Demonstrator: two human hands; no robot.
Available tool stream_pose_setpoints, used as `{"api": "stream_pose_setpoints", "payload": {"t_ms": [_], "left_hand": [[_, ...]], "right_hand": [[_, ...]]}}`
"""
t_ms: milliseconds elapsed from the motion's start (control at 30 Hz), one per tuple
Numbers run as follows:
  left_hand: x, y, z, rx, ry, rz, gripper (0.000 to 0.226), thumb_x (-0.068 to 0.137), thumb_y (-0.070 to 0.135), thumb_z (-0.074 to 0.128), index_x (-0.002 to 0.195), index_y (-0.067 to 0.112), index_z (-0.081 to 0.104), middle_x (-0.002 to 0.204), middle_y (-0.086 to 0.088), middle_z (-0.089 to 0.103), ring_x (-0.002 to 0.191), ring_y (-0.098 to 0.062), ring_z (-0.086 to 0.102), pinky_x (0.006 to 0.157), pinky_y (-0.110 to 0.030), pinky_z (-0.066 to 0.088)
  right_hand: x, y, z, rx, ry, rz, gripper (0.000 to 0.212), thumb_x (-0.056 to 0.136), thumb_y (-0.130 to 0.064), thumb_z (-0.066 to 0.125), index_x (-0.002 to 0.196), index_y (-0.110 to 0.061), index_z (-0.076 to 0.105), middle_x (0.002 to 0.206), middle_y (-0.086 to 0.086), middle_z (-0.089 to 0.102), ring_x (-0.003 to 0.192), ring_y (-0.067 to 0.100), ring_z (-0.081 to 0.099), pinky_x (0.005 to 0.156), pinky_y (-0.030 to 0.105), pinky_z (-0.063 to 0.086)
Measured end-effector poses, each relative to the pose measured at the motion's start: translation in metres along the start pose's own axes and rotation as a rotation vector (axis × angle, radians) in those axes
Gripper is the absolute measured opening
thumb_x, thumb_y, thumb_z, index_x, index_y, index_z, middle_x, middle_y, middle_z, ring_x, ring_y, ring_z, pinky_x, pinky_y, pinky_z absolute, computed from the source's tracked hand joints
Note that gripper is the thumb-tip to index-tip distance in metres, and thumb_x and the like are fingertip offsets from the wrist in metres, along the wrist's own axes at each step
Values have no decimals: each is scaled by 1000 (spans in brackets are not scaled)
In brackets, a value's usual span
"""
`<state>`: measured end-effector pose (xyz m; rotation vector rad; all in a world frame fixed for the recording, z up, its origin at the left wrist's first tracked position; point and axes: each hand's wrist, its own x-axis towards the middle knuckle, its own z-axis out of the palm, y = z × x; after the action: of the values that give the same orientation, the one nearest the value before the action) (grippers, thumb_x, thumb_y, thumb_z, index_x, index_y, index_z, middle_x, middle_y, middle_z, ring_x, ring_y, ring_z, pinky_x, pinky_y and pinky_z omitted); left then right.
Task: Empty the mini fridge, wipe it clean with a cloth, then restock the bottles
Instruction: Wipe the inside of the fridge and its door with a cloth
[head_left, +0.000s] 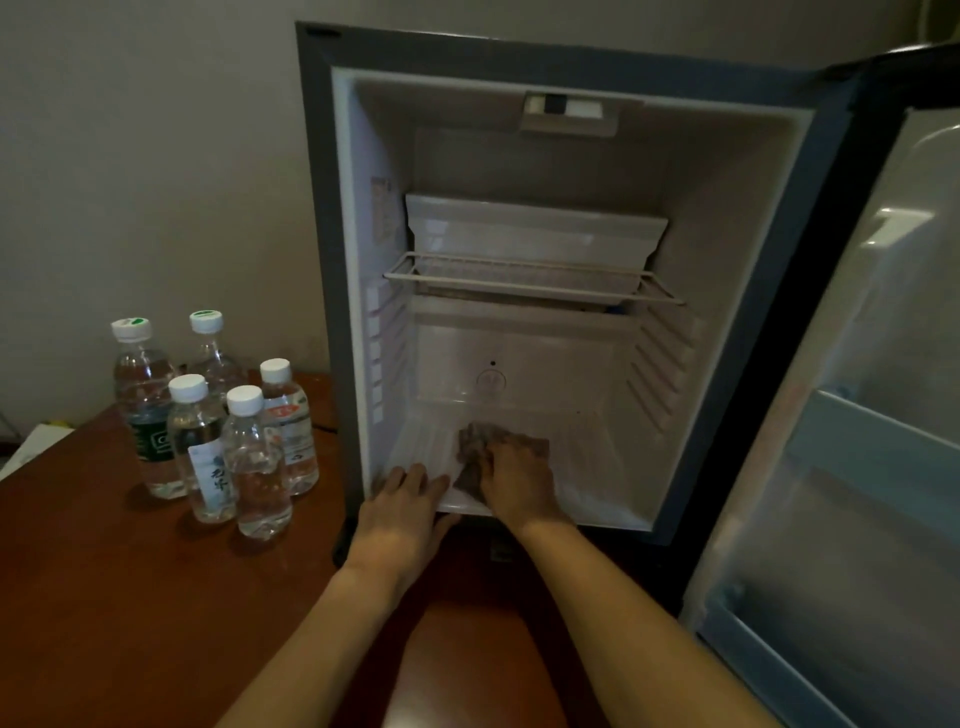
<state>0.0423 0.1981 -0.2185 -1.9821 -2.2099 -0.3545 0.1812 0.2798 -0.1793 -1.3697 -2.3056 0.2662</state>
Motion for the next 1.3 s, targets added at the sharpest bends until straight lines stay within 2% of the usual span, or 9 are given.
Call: {"api": "stream_pose_setpoints", "payload": {"t_ms": [133, 267, 400, 633, 767, 867, 1033, 1167, 1300], "left_hand": [[1, 1, -5, 38, -23, 2, 55, 102, 56, 42, 150, 29, 39, 139, -2, 44, 129, -26, 42, 98, -42, 46], [3, 1, -11, 77, -69, 6, 55, 103, 57, 37, 152, 31, 31, 145, -1, 37, 134, -25, 36, 104, -43, 40], [4, 1, -12, 89, -100, 10, 55, 103, 56, 37, 152, 31, 31, 145, -1, 38, 134, -26, 36, 104, -44, 41], [4, 3, -11, 64, -116, -1, 55, 102, 57, 38, 151, 32, 33, 143, 0, 39, 133, -24, 37, 97, -41, 47], [3, 2, -8, 23, -95, -7, 52, 100, 54, 46, 147, 32, 42, 138, -1, 45, 129, -27, 42, 97, -42, 48], [3, 3, -8, 10, -89, -3, 50, 100, 50, 49, 146, 30, 44, 139, -2, 45, 130, -28, 42, 97, -41, 48], [4, 3, -8, -2, -75, 0, 50, 101, 51, 47, 147, 29, 44, 138, -3, 45, 129, -28, 42, 100, -41, 44], [2, 2, -6, 10, -63, 0, 53, 101, 50, 48, 149, 30, 42, 138, -1, 45, 130, -27, 42, 99, -40, 46], [-2, 4, -6, -8, -41, -18, 55, 102, 53, 45, 152, 30, 39, 141, -1, 44, 131, -26, 41, 100, -40, 46]], "right_hand": [[29, 3, -2, 15, 40, -7, 30, 98, -26, 54, 120, -9, 66, 127, 12, 63, 112, 27, 60, 89, 25, 40], [49, 6, -4, -22, 55, -44, 26, 100, -17, 53, 119, -3, 65, 122, 13, 65, 101, 17, 60, 66, 2, 28], [47, 6, -2, -8, 65, -1, 24, 97, -21, 54, 113, -8, 67, 119, 11, 65, 111, 28, 61, 80, 21, 33], [3, 7, 3, -35, -3, -41, 37, 95, -40, 56, 123, -17, 65, 132, 8, 60, 117, 25, 55, 94, 27, 39], [-30, 0, 6, -165, -56, 43, 43, 97, -36, 46, 127, -10, 61, 136, 20, 53, 127, 35, 47, 114, 45, 30], [-57, 3, 16, -187, 95, -37, 21, 75, -32, 69, 81, -12, 73, 89, 14, 68, 82, 33, 68, 76, 40, 59], [-68, 5, 14, -121, 195, -37, 11, 72, -32, 64, 72, -22, 70, 83, 1, 68, 72, 19, 67, 60, 25, 54], [-33, 7, 16, -100, 20, 61, 35, 101, -35, 40, 118, -18, 65, 134, 9, 55, 124, 31, 52, 106, 39, 40], [-2, 14, 20, -51, 86, 16, 68, 89, -54, 19, 118, -16, 67, 132, 8, 59, 121, 30, 54, 99, 36, 43]]}}
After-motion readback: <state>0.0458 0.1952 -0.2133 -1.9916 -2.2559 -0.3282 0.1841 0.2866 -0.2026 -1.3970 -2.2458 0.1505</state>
